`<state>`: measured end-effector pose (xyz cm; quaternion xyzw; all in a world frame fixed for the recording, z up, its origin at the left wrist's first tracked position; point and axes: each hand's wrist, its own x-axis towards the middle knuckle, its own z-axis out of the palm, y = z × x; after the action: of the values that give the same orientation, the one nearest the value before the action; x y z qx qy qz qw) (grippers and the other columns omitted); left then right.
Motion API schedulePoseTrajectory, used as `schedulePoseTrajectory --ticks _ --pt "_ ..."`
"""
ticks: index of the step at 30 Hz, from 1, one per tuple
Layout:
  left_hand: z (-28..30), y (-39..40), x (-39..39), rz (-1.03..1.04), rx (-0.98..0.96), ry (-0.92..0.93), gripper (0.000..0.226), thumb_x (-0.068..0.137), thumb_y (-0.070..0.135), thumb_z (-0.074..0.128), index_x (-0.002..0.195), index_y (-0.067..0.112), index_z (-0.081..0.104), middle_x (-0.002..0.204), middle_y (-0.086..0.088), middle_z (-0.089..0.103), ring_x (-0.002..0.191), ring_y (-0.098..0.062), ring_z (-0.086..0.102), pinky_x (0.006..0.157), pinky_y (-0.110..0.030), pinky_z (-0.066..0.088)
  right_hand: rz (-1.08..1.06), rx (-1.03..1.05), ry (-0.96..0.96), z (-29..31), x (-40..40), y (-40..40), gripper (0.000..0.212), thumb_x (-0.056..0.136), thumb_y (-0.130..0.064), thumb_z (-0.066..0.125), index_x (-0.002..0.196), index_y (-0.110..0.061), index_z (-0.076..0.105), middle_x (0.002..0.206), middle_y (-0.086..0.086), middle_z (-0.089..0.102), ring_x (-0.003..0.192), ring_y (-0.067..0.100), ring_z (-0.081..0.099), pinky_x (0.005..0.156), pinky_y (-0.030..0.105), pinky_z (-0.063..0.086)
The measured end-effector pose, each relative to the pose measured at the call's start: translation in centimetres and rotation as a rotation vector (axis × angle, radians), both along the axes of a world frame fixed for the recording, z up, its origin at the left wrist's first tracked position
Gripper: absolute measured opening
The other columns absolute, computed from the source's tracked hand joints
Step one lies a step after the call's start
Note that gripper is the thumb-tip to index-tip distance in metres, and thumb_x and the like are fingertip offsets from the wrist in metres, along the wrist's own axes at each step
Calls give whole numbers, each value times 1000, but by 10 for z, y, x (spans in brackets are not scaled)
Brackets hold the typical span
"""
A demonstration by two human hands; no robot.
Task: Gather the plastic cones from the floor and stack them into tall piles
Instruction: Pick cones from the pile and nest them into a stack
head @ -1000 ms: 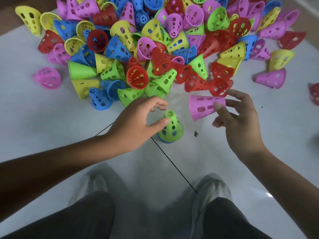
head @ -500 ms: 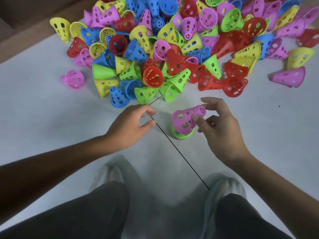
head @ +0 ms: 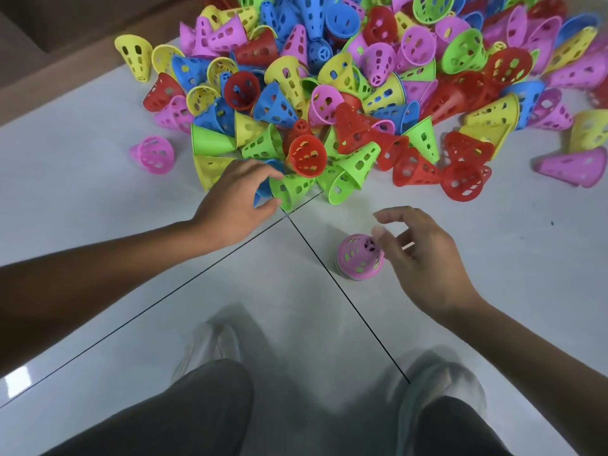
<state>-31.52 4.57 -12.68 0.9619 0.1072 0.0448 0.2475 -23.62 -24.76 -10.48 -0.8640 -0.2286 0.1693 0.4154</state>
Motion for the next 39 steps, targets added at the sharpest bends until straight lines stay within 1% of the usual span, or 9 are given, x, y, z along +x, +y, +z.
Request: schedulePoseTrajectory --ticks 4,7,11,19,24,27,32,36,39 --pt "-4 0 3 -35 4 63 56 89 26 75 141 15 54 138 -3 58 127 -22 47 101 -26 36 27 -54 -53 -5 24 7 27 100 -35 55 124 -24 61 122 -11 59 92 0 59 73 19 50" --pt "-9 0 8 -39 -47 125 67 90 32 75 148 18 45 146 -2 51 133 -22 46 108 -32 38 84 -131 17 -11 42 16 41 99 -40 57 137 -26 53 130 -7 53 101 10 61 68 9 46" --pt "-17 1 16 -52 -63 176 74 88 39 75 150 16 43 149 -5 48 136 -23 46 111 -44 41 146 -179 64 -14 60 30 51 98 -47 56 146 -39 41 142 2 46 111 17 58 97 32 47" --pt "-26 -10 1 -101 73 228 79 86 44 75 153 24 37 152 -1 35 130 -31 39 104 -50 45 149 -195 162 -33 83 62 69 95 -53 58 153 -47 21 152 11 33 135 30 43 102 36 35" --pt "-22 -7 -7 -72 95 171 70 86 41 76 146 21 46 141 -2 46 124 -32 40 107 -46 39 115 -193 203 -42 88 85 68 91 -53 65 147 -50 26 137 4 29 135 31 39 108 40 37" --pt "-19 -5 -7 -7 0 145 59 85 39 77 135 20 51 131 -3 50 118 -25 47 102 -43 42 75 -247 214 -48 88 102 69 87 -56 68 144 -49 29 145 11 23 134 39 37 110 48 39" --pt "-24 -1 0 136 -98 140 51 83 42 79 118 18 50 118 -2 54 99 -22 55 84 -44 50 17 -181 177 -50 84 116 67 83 -43 79 137 -40 41 142 9 25 110 28 46 92 29 40" --pt "-29 -2 5 185 -79 165 54 81 42 82 110 14 47 103 -3 58 84 -19 52 69 -34 41 17 -147 161 -46 83 114 61 85 -32 78 137 -36 45 140 8 28 95 18 44 82 18 37" --pt "-29 -5 8 206 -89 178 57 78 41 84 111 14 45 105 -2 60 90 -20 57 71 -35 44 33 -131 153 -44 81 106 57 86 -25 77 133 -35 48 141 8 30 95 12 41 62 3 33"
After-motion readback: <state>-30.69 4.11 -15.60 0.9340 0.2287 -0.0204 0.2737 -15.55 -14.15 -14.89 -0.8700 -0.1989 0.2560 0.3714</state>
